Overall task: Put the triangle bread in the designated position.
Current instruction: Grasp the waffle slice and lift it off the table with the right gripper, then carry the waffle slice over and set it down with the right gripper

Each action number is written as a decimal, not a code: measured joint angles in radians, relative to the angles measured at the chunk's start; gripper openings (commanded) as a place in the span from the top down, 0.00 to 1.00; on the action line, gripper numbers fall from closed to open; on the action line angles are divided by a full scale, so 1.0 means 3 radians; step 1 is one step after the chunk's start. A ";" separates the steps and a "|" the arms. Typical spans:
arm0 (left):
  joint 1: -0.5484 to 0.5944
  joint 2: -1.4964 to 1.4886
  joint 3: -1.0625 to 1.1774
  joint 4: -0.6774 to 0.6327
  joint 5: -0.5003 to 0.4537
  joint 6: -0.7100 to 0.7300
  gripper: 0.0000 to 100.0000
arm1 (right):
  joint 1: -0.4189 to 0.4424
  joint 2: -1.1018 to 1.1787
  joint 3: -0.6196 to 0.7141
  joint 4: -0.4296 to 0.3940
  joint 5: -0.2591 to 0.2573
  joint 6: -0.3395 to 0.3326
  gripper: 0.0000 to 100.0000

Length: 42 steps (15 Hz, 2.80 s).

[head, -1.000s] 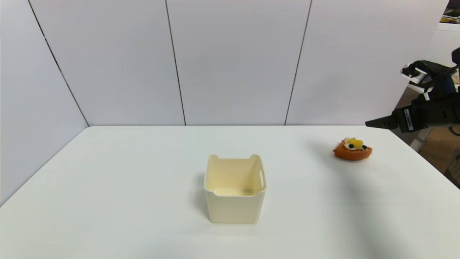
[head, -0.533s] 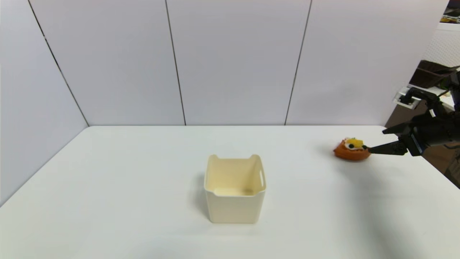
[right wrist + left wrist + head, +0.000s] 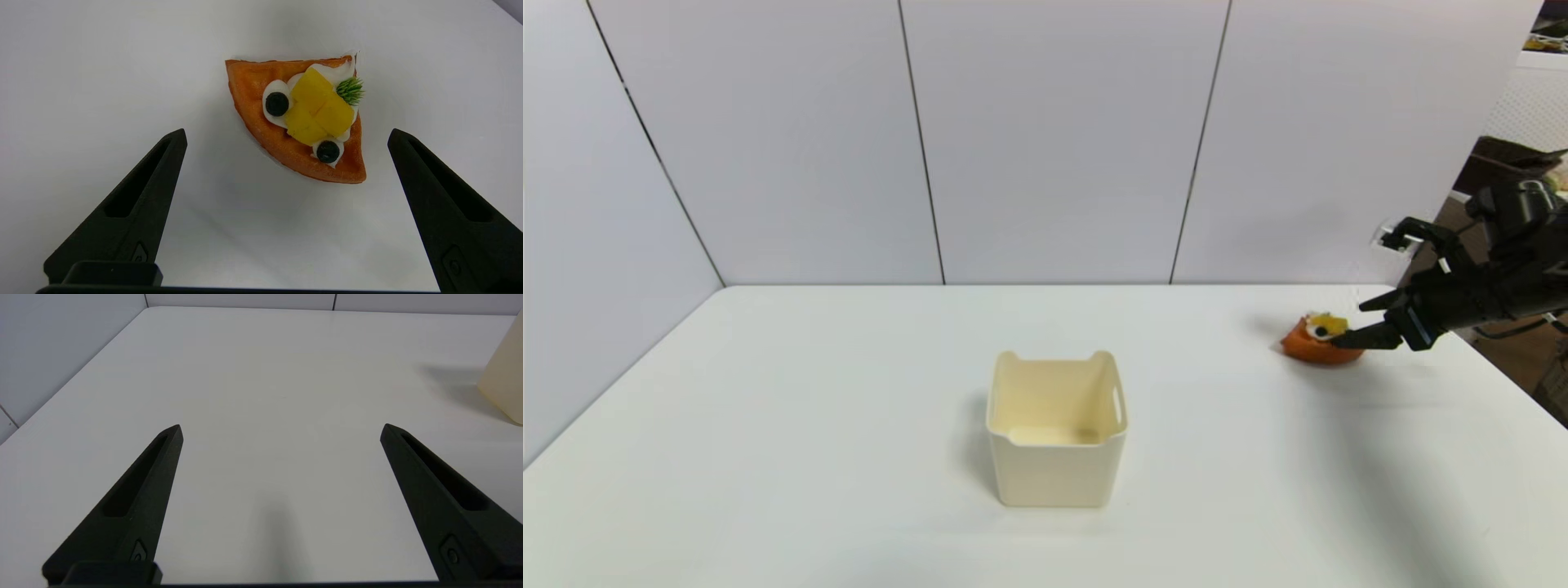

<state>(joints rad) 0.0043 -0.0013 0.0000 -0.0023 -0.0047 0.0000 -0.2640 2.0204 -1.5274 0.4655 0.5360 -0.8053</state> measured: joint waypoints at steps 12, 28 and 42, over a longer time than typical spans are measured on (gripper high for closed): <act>0.0000 0.0000 0.0000 0.0000 0.0000 0.0001 0.00 | 0.0057 0.0438 -0.0220 -0.0013 -0.0082 -0.0144 1.00; 0.0000 0.0000 0.0000 0.0001 0.0001 0.0000 0.00 | 0.0270 -0.0106 -0.0306 0.0026 -0.0021 -0.0089 1.00; 0.0000 0.0000 0.0000 0.0000 0.0001 0.0000 0.00 | 0.1478 -0.1109 0.1118 -0.0038 0.0154 0.0313 1.00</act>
<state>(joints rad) 0.0043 -0.0013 0.0000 -0.0023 -0.0043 0.0000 0.1794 1.6877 -1.1921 0.4540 0.5821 -0.7115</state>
